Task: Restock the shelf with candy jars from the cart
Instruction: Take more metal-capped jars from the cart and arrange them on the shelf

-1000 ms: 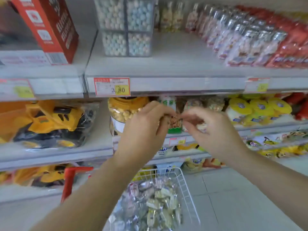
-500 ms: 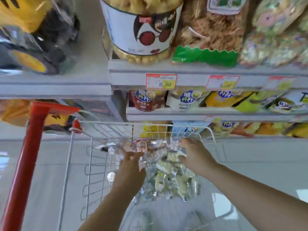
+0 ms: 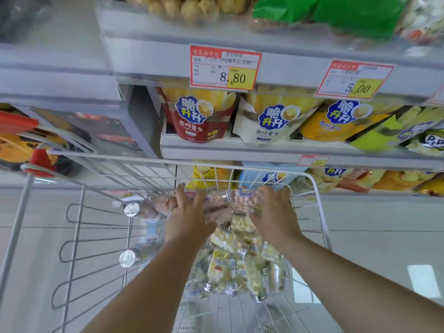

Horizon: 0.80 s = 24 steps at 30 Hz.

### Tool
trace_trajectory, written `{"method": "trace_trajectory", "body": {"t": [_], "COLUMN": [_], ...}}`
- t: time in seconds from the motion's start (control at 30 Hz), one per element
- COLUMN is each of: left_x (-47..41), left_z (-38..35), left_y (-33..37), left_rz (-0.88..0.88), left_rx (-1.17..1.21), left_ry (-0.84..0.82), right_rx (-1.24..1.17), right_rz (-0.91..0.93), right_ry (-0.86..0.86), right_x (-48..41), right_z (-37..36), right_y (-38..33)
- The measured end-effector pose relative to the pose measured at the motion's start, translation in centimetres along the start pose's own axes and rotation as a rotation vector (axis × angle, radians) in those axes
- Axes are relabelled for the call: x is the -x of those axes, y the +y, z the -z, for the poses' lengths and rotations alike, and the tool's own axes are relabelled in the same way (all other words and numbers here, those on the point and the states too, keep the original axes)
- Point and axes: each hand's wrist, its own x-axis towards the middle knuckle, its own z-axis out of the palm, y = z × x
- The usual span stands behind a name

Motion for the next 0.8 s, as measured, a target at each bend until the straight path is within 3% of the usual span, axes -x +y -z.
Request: {"method": "trace_trajectory", "body": {"t": [0.17, 0.3, 0.53, 0.8], "left_x": [-1.0, -1.2, 1.0, -0.7], "left_z": [-0.4, -0.3, -2.4, -1.9], "left_y": [0.2, 1.0, 1.1, 2.0], "left_rz": [-0.001, 0.077, 0.015, -0.009], "left_rx": [-0.112, -0.037, -0.079, -0.074], "left_ry": [-0.059, -0.106, -0.004, -0.061], "right_rx": [-0.137, -0.169, -0.080, -0.140], "right_rz": [0.019, 0.018, 0.056, 0.140], "right_ry": [0.015, 0.011, -0.134, -0.014], "right_x": [-0.2, -0.5, -0.2, 0.5], "right_z": [0.2, 0.4, 0.4, 0.6], "right_y": [0.3, 0.5, 1.1, 0.7]}}
